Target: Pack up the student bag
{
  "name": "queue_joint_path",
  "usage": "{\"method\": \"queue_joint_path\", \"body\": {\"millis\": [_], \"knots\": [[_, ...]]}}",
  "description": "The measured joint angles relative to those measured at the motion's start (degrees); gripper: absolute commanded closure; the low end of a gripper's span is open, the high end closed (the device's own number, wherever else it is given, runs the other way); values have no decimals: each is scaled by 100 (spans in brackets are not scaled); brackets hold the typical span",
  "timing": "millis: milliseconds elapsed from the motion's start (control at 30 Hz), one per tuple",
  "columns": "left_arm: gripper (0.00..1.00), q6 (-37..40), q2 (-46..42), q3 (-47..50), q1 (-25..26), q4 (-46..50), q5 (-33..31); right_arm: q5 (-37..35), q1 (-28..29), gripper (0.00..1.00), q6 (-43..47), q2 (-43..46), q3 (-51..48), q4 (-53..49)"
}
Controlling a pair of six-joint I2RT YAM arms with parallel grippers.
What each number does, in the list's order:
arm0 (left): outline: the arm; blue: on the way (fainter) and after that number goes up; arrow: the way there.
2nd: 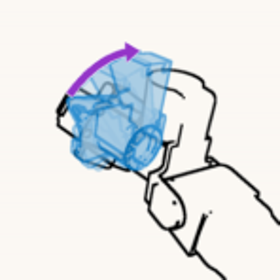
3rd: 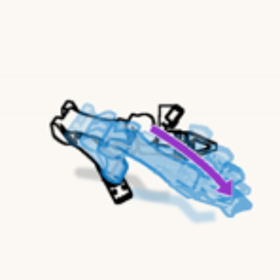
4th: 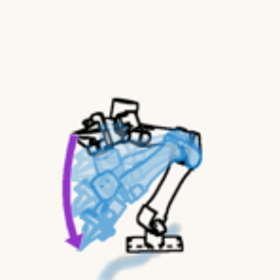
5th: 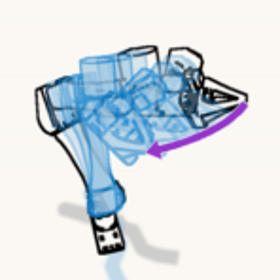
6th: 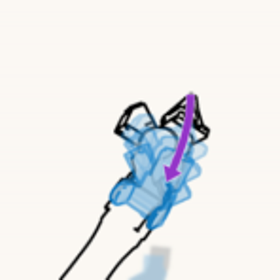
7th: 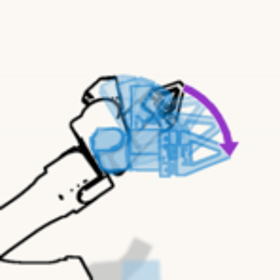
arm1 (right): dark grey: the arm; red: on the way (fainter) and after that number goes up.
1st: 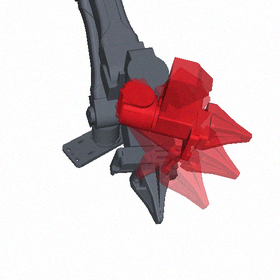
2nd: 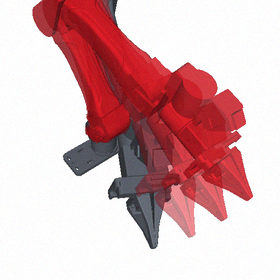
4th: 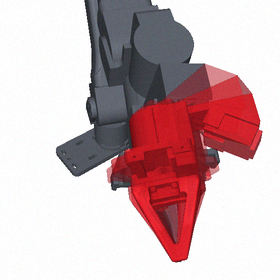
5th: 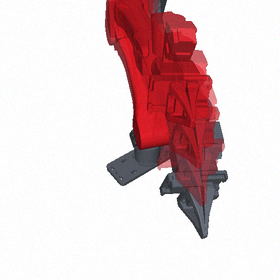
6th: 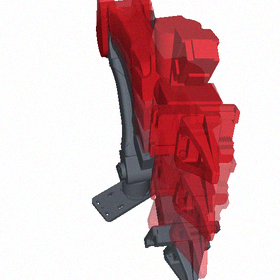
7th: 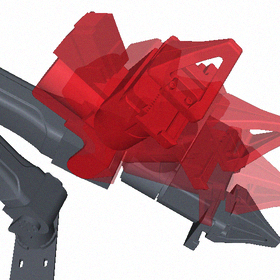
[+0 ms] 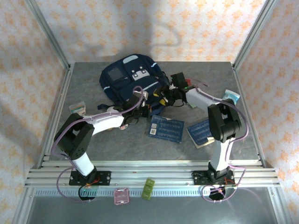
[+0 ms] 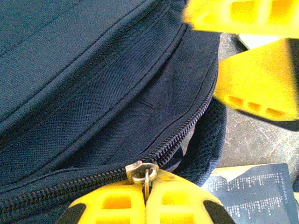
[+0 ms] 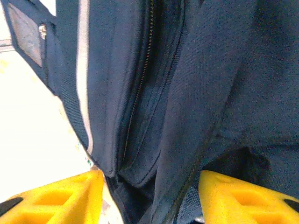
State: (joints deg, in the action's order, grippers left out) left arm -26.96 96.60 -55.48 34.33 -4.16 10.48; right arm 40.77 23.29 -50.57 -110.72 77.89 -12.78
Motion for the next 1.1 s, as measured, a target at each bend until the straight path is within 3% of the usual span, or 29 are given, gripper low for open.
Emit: {"method": "queue_joint_path", "body": {"millis": [67, 133, 167, 467, 800, 1100], "knots": [[100, 0, 0, 0, 20, 7, 0, 17, 46, 70, -70, -157, 101, -11], [100, 0, 0, 0, 31, 4, -2, 35, 68, 94, -144, -313, 177, -11], [100, 0, 0, 0, 31, 4, -4, 39, 68, 100, -155, -348, 181, -17], [100, -11, -199, 321, -109, -72, -42, 131, -13, 100, -291, -420, 170, 0], [100, 94, -1502, 1582, -1325, -111, 168, 293, -247, 100, -343, -90, -85, 313], [100, 133, -1600, 1687, -1366, -131, 404, 337, -249, 100, -334, -326, 380, 57]]}}
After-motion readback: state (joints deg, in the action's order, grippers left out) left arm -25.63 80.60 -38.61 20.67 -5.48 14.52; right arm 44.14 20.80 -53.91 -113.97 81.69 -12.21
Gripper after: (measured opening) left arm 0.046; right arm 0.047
